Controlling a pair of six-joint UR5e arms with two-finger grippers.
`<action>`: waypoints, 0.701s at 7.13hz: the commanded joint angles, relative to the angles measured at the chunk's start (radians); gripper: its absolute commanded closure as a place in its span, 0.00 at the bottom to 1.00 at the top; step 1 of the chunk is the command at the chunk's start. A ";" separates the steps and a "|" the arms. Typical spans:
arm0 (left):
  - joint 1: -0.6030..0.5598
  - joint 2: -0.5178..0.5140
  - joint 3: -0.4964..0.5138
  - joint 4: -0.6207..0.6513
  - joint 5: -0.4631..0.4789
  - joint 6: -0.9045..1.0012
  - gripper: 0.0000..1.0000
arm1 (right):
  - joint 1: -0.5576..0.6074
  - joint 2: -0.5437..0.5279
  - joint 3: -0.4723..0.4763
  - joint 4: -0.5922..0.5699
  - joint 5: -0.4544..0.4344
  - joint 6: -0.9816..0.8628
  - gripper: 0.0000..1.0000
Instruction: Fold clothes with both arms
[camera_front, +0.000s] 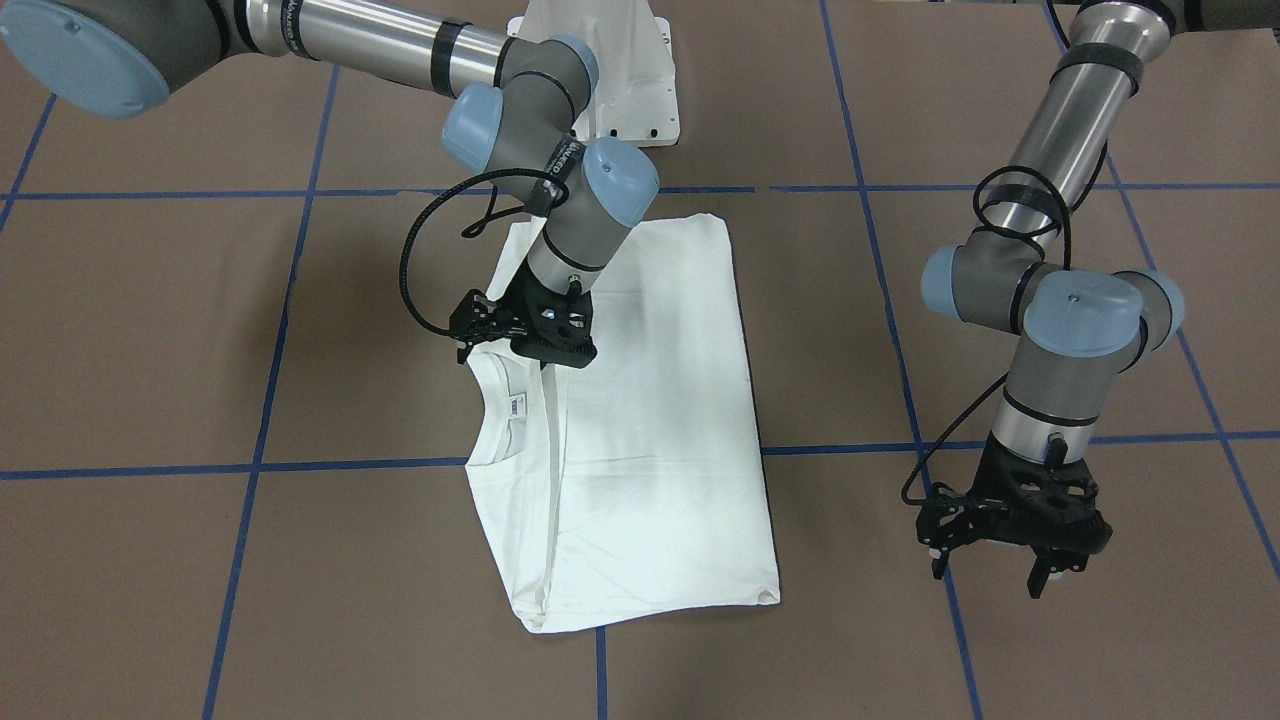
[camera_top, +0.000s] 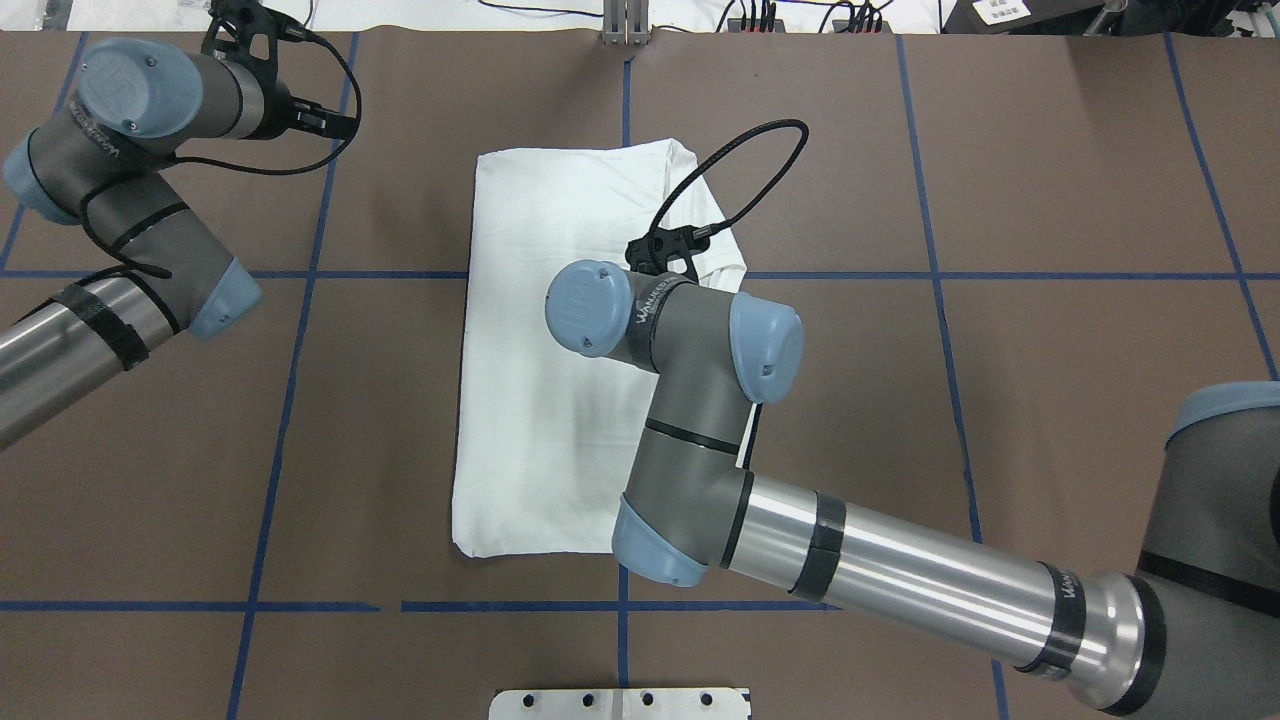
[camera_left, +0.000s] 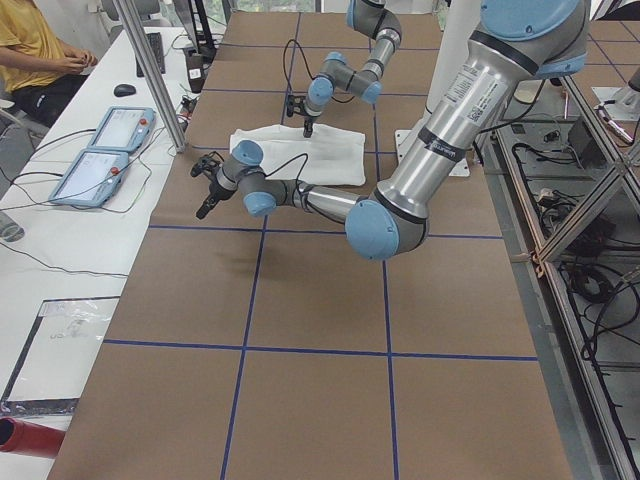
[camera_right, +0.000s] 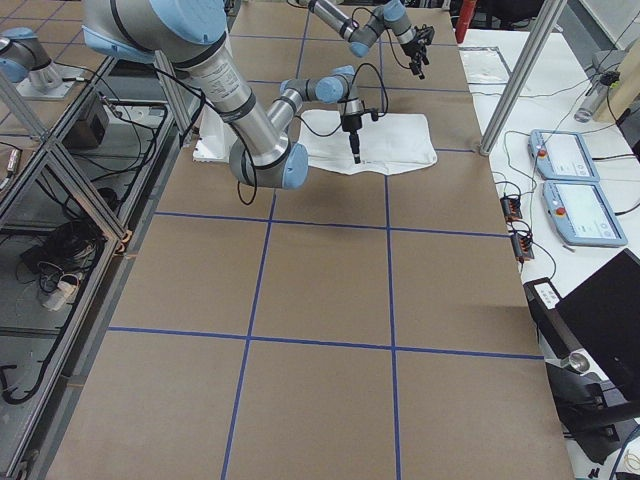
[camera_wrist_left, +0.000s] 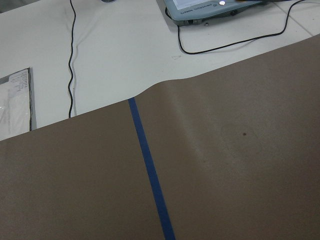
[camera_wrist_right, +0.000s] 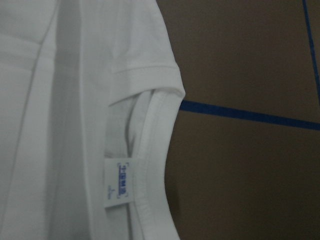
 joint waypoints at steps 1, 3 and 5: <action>0.000 0.000 0.000 0.000 0.000 -0.001 0.00 | 0.009 -0.207 0.219 -0.023 -0.026 -0.069 0.00; 0.000 0.000 0.000 0.000 0.000 -0.001 0.00 | 0.014 -0.280 0.322 -0.016 -0.035 -0.102 0.00; 0.000 0.000 0.000 0.000 -0.001 -0.001 0.00 | -0.003 -0.199 0.356 0.094 -0.002 -0.068 0.00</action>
